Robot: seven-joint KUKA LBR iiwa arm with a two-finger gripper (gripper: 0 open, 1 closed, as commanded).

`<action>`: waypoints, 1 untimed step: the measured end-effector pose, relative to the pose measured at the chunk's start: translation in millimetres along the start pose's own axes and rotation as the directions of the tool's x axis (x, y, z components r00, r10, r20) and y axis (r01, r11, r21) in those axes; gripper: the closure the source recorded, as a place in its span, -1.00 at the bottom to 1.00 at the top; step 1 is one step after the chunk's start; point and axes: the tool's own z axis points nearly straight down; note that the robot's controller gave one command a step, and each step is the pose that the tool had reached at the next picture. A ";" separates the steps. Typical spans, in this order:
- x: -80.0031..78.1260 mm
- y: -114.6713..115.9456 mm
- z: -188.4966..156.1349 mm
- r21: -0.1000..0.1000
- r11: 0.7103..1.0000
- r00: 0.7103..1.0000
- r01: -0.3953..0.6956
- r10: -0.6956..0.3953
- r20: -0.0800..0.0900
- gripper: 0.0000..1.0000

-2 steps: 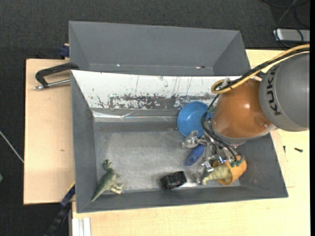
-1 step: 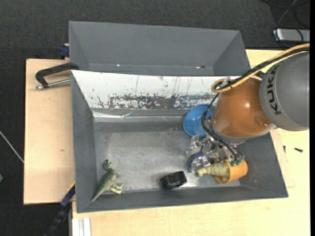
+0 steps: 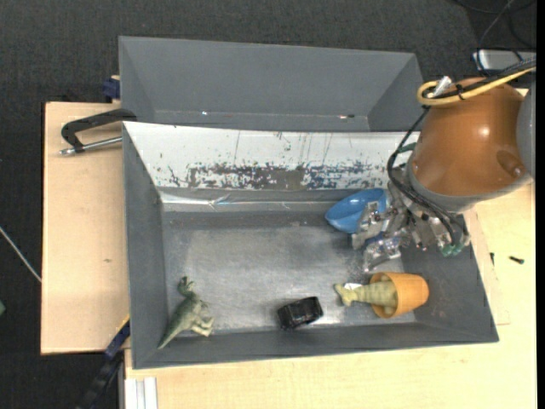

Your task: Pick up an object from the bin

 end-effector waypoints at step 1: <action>-7.0 9.0 -66.6 0.000 1.000 1.000 -0.011 0.011 0.000 1.00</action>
Offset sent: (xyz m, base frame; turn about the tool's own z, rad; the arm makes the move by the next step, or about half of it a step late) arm 0.0009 0.0095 0.0616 0.0110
